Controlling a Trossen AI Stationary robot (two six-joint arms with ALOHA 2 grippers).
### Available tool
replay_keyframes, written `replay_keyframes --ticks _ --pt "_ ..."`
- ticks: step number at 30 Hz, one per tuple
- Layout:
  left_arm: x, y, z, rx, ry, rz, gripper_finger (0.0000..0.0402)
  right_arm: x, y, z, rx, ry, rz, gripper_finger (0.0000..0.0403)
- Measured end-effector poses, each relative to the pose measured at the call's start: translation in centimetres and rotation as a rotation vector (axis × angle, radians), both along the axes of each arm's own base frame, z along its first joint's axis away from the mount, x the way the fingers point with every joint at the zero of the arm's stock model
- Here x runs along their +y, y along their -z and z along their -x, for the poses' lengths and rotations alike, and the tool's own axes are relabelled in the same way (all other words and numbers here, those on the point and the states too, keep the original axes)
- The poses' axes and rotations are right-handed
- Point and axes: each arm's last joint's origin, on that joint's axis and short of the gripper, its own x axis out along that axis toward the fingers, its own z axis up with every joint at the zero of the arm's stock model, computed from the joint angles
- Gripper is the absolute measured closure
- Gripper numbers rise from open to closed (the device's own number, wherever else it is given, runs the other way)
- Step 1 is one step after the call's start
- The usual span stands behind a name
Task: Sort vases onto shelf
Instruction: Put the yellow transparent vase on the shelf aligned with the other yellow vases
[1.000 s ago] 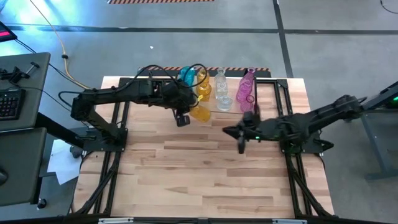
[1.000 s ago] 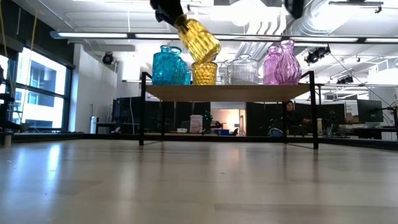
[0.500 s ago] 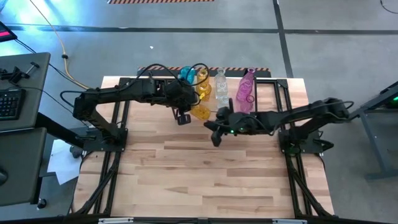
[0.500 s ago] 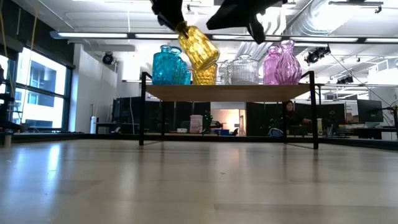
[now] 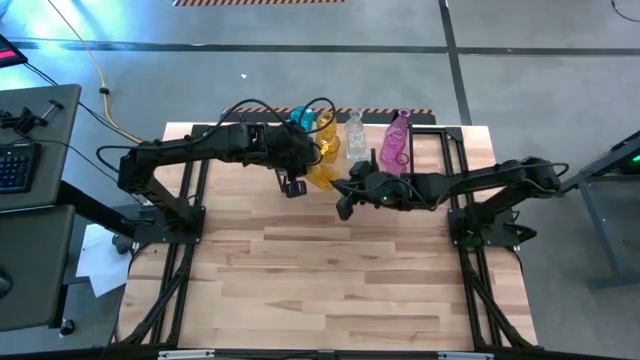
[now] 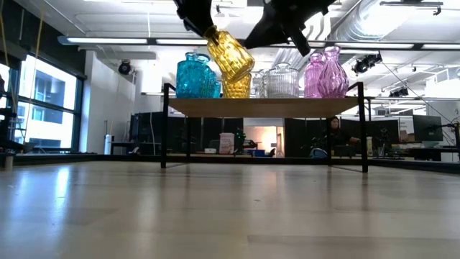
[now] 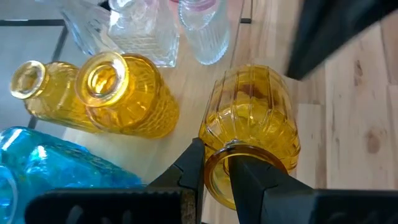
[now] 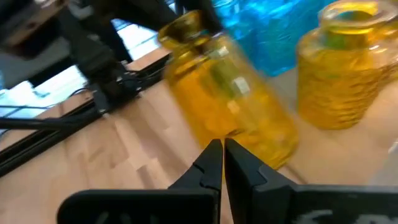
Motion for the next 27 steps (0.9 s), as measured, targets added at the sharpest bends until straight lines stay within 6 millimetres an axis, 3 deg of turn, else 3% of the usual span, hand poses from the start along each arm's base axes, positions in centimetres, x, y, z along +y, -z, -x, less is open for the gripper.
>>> replay_keyframes --ticks 6,20,27 --pt "0.1 0.2 -0.2 0.003 0.008 0.011 0.0358 -1.0 0.0 0.0 0.011 0.028 0.012 0.0403" --pt "0.5 1.7 -2.0 0.014 0.014 -0.025 0.0358 -1.0 0.7 0.4 0.09 0.022 0.005 0.0403" --pt "0.8 -0.3 -1.7 -0.004 -0.021 -0.076 0.0358 -1.4 1.3 0.0 0.108 0.036 0.006 0.0403"
